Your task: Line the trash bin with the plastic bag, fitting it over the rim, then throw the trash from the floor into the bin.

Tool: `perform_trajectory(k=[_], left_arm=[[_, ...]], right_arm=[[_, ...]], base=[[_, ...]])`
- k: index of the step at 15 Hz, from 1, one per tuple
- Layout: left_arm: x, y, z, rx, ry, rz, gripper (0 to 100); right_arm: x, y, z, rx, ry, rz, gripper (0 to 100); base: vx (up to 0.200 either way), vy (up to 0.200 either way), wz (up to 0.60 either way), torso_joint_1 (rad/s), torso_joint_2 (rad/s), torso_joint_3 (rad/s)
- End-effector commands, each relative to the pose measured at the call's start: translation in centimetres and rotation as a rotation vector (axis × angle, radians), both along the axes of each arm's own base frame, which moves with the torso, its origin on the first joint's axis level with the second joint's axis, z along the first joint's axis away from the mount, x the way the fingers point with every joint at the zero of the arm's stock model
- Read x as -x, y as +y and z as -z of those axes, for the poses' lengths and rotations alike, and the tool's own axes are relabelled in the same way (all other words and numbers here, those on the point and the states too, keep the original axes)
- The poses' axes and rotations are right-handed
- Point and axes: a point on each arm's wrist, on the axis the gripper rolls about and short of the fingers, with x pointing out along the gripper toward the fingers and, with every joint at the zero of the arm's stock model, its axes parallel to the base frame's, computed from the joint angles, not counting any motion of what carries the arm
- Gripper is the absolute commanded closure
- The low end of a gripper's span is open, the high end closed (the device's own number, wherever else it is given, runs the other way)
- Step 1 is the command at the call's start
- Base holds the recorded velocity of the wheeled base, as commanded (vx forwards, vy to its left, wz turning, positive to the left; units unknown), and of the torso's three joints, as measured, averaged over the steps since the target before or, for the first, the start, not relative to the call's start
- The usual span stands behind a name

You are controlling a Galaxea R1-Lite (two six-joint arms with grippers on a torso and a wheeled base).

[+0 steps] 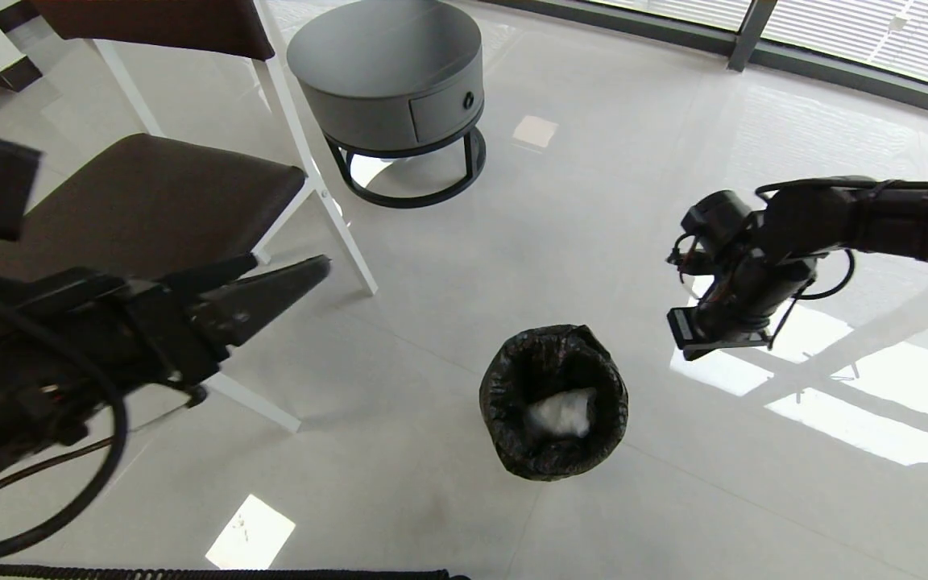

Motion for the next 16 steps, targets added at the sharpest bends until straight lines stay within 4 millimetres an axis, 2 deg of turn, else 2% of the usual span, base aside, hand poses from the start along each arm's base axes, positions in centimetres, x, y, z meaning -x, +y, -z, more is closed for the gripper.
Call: perform_trajectory(k=[1, 5, 8, 10, 12, 16], left_arm=[[7.2, 3.6, -0.1, 0.021, -0.064, -0.063, 0], [12.6, 5.5, 1.8, 0.012, -0.034, -0.066, 0], [15.3, 6.4, 3.2, 0.009, -0.022, -0.075, 0], [16.1, 6.7, 4.0, 0.006, -0.015, -0.088, 0], [16.4, 6.8, 4.2, 0.011, -0.025, -0.087, 0], [16.4, 6.8, 4.7, 0.011, -0.018, -0.081, 0]], right_arm=[[1.1, -3.2, -2.2, -0.022, -0.006, 0.07, 100], [3.9, -5.0, -4.1, -0.044, 0.096, 0.097, 100], [8.8, -5.8, -6.7, -0.074, 0.23, 0.081, 100], [11.4, -6.8, -7.9, -0.064, 0.294, 0.101, 100], [13.1, -8.0, -8.7, -0.064, 0.351, 0.143, 100], [14.6, -11.4, -10.1, -0.271, 0.313, 0.243, 100]], base=[[0.0, 0.0, 0.0, 0.0, 0.0, 0.0], [0.0, 0.0, 0.0, 0.0, 0.0, 0.0], [0.0, 0.0, 0.0, 0.0, 0.0, 0.0], [0.0, 0.0, 0.0, 0.0, 0.0, 0.0], [0.0, 0.0, 0.0, 0.0, 0.0, 0.0], [0.0, 0.0, 0.0, 0.0, 0.0, 0.0]])
